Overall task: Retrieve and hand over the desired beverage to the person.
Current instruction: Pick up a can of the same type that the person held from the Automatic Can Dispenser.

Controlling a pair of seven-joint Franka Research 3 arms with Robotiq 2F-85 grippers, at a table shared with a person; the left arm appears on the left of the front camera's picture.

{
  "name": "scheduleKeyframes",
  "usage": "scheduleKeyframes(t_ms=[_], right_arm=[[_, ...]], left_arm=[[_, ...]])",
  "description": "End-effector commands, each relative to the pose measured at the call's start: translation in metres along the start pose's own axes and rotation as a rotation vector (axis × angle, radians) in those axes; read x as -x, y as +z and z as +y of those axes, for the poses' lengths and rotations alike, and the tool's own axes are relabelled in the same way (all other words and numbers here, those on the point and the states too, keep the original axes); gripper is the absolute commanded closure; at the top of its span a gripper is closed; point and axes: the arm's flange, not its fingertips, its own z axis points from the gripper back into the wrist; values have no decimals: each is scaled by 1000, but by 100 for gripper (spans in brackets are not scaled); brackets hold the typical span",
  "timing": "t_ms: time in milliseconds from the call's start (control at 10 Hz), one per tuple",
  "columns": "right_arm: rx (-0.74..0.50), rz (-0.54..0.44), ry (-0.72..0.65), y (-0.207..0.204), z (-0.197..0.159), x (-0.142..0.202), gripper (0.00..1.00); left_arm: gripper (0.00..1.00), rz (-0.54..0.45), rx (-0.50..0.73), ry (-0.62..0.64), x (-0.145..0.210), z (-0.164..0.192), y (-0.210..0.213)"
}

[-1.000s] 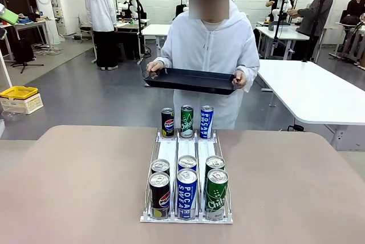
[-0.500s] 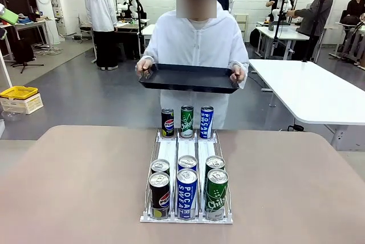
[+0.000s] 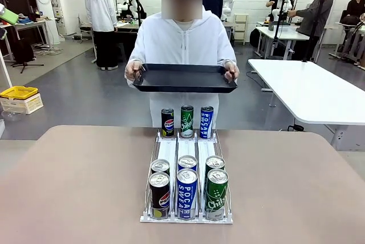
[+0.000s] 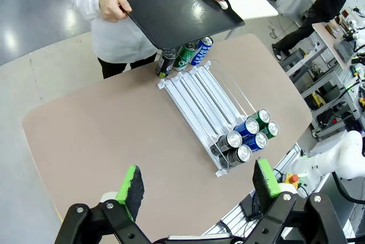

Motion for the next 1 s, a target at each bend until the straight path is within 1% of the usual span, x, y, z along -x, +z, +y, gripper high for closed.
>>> scheduleKeyframes(t_ms=[0, 900], right_arm=[[-19, -6, 10, -1, 0, -2, 0], [-19, -6, 10, -1, 0, -2, 0]], left_arm=[[0, 2, 3, -13, 0, 0, 1], [0, 2, 3, -13, 0, 0, 1]])
